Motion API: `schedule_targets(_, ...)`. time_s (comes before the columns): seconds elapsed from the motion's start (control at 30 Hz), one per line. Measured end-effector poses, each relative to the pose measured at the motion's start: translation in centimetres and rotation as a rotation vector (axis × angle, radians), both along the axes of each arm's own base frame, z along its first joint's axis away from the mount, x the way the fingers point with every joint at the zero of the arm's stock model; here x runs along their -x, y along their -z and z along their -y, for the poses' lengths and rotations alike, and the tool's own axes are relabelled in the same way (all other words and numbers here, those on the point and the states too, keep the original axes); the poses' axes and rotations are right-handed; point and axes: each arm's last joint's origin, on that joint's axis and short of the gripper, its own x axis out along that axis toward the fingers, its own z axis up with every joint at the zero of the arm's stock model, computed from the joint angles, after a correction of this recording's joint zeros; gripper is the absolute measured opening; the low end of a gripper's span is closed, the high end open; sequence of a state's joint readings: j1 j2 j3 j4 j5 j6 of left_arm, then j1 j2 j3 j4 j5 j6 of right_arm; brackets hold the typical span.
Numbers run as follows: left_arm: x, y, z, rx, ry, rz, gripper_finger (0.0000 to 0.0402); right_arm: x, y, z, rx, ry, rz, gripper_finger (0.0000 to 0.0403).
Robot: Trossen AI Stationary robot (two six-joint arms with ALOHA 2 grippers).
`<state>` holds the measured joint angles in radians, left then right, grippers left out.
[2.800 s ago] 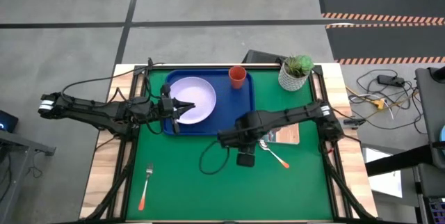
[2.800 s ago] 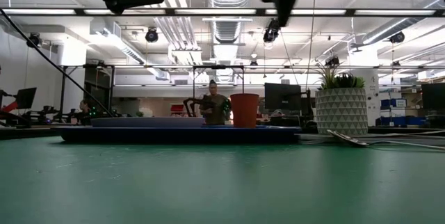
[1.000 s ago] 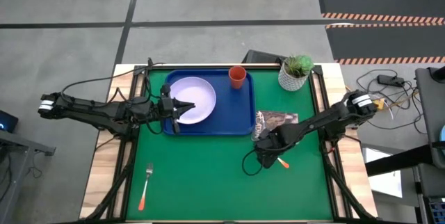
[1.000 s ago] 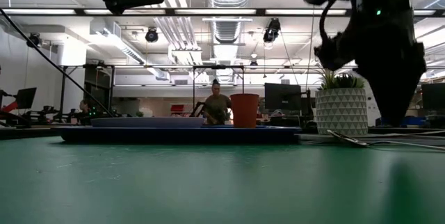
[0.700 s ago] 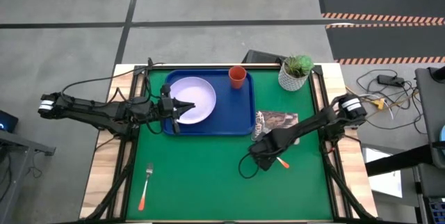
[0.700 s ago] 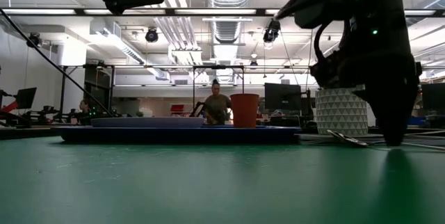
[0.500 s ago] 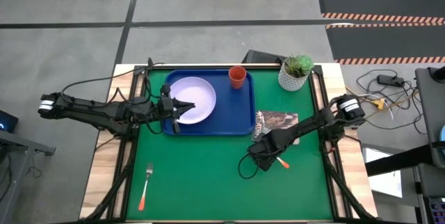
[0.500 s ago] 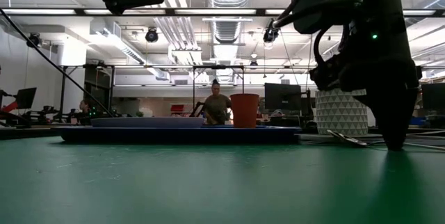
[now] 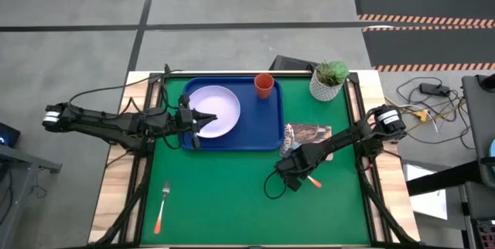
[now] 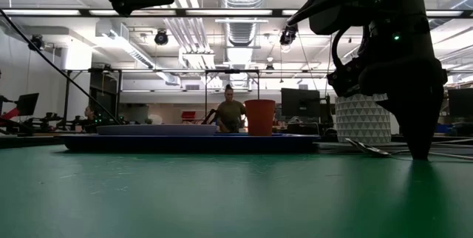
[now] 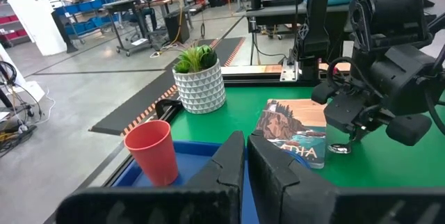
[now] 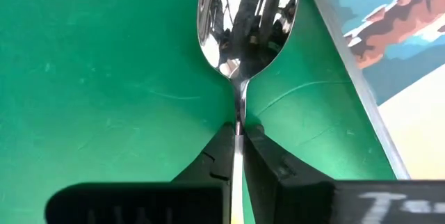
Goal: Pick and place plate/cup/fork/spoon on tray
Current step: Put the orange spoon on the blue serving tray to the right of the white plate
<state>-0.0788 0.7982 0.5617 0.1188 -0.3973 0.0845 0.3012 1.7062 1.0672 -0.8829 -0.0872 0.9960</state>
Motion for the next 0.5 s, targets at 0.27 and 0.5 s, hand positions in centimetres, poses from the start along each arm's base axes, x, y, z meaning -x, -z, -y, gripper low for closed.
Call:
schedule_targets(0.27,0.0,0.3,0.0,0.001,0.000,-0.009,0.0001,0.0,-2.4,0.1,0.007,-0.082,0.136,0.0010)
schedule_targets(0.5,0.0,0.4,0.0,0.108,-0.013,0.026,0.0001,-1.3,-5.4,0.5,0.215,-0.226,0.504,0.0009)
